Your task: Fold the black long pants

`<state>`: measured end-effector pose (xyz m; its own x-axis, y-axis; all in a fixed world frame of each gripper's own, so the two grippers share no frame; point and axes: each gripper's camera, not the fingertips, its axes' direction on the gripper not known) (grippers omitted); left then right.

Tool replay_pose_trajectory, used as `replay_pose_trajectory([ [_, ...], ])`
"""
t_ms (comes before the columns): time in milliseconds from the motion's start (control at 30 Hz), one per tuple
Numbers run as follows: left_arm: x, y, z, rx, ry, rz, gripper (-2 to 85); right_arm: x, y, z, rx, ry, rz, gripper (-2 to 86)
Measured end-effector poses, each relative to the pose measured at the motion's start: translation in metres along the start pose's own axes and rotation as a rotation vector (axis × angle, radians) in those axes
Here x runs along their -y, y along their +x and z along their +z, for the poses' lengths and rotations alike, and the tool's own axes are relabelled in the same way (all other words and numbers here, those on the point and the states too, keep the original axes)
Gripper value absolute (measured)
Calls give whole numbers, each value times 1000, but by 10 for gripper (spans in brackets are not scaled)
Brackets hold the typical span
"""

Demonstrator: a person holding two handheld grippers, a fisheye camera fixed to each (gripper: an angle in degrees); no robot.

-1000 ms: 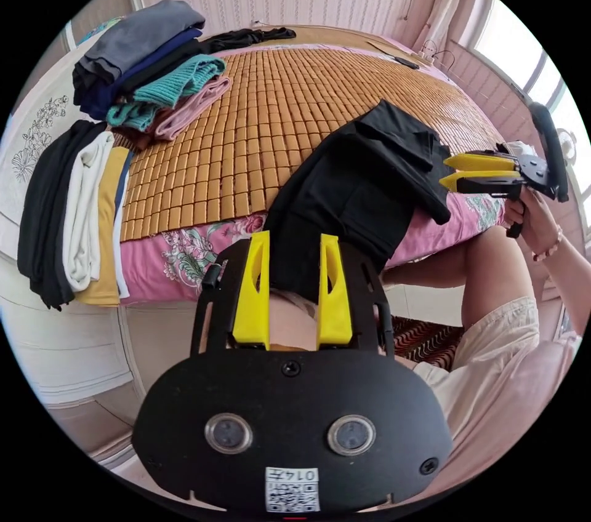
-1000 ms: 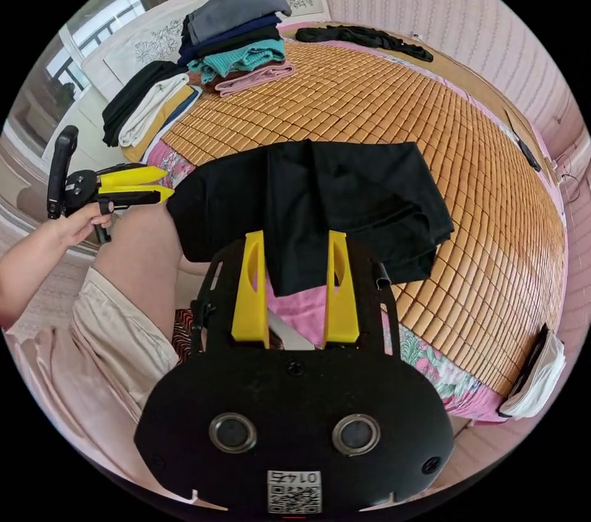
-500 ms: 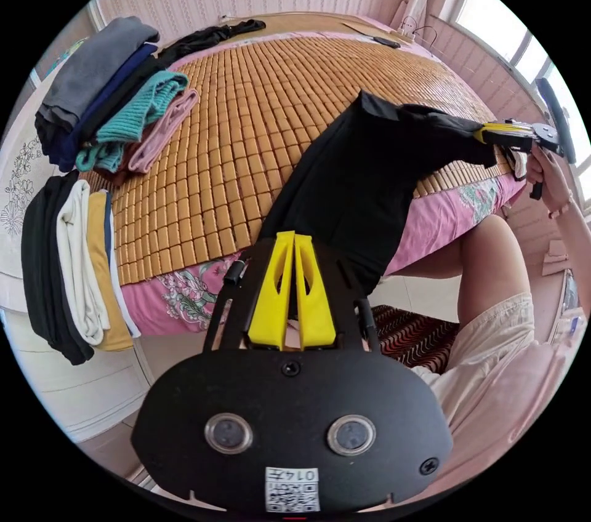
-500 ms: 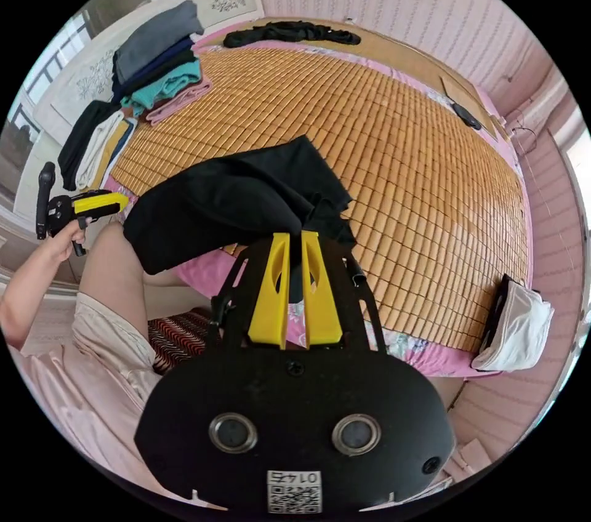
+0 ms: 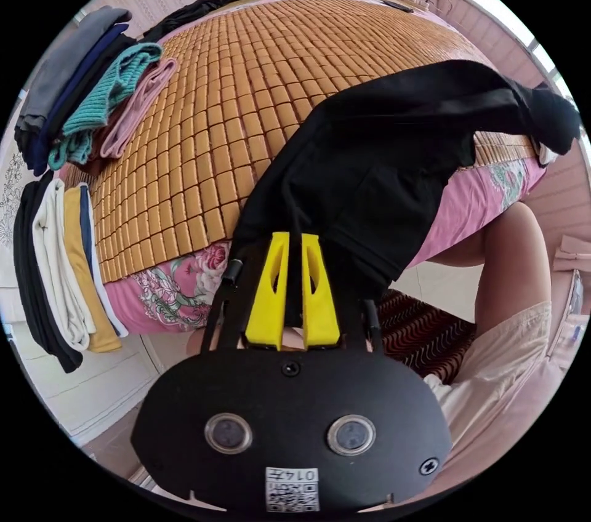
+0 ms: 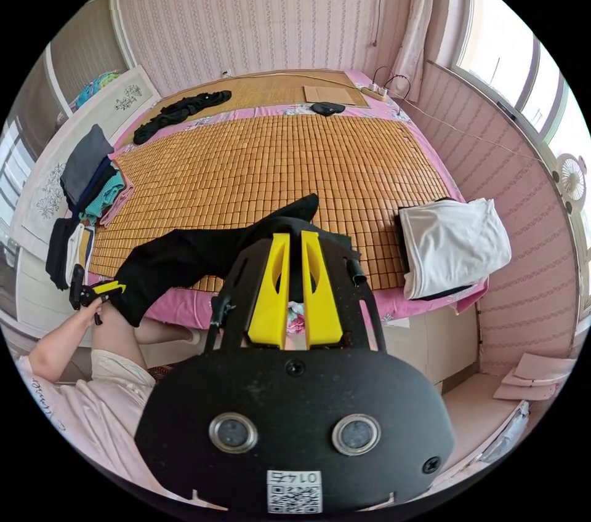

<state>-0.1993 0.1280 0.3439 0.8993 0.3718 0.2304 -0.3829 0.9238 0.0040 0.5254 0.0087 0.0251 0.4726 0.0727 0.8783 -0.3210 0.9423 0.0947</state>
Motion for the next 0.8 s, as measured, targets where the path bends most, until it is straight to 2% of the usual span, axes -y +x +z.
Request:
replay_pose_trajectory([
  [133, -14, 4, -37, 15, 79, 88, 4, -7, 7, -9, -19, 0, -9, 25],
  [233, -21, -10, -100, 27, 225, 110, -2, -5, 13, -16, -42, 12, -11, 27],
  [400, -89, -23, -231, 171, 621, 159, -1, -10, 32, -23, -66, 38, 47, 31],
  [467, -132, -22, -250, 182, 724, 187, 1, -24, 42, -14, -68, 15, 82, 34],
  [533, -170, -21, -246, 179, 712, 196, 4, -38, 47, 4, -83, -50, 90, 37],
  [633, -221, -14, -206, 159, 551, 186, 5, -63, 49, 53, -122, -230, 90, 42],
  [700, -249, -17, -162, 78, 375, 108, 5, -75, 47, 82, -153, -330, 101, 46],
  [800, -274, -15, -143, 11, 305, 66, 5, -69, 30, 99, -154, -378, 53, 126],
])
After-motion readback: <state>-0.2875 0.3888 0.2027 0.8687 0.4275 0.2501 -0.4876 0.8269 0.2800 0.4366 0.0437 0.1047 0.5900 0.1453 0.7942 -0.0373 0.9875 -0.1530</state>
